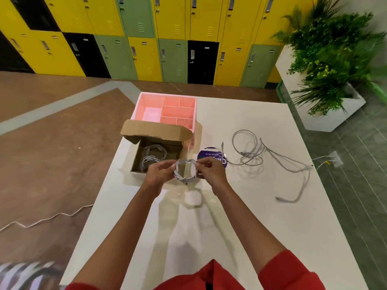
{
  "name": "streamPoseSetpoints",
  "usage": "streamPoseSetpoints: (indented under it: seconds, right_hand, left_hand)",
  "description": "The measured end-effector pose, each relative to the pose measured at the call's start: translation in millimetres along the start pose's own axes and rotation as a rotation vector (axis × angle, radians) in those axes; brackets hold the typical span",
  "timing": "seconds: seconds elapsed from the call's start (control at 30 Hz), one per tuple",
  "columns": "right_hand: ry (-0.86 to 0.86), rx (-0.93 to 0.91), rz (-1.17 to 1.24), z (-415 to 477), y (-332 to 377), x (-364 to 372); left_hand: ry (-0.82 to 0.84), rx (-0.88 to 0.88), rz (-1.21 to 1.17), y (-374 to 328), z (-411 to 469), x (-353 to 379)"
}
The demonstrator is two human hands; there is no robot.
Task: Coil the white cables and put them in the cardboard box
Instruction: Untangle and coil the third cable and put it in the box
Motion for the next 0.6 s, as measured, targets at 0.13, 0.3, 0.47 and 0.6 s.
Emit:
streamPoseSetpoints:
  seconds: [0.13, 0.3, 0.47, 0.6]
  right_hand:
    - [-0.011, -0.044, -0.038, 9, -4, 36]
    - [0.031, -0.049, -0.179, 18, -4, 68]
    - [0.027, -0.005, -0.255, 31, -13, 77]
    - [0.074, -0.118, -0.453, 36, -18, 77]
  left_hand:
    - [-0.106, -0.053, -0.002, 6, 19, -35]
    - [-0.159, -0.068, -0.072, 9, 45, -57]
    - [-0.131, -0.057, -0.125, 18, 63, -57]
    - [-0.085, -0.052, -0.053, 34, 73, -56]
Point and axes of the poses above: each hand's wrist, its own z-axis towards the middle knuckle, its own x-axis out of the palm, y = z × x, the point moved 3 cm from there along z, towards the middle knuckle, and after that the axes turned 15 degrees about z, right-handed, at the moved point
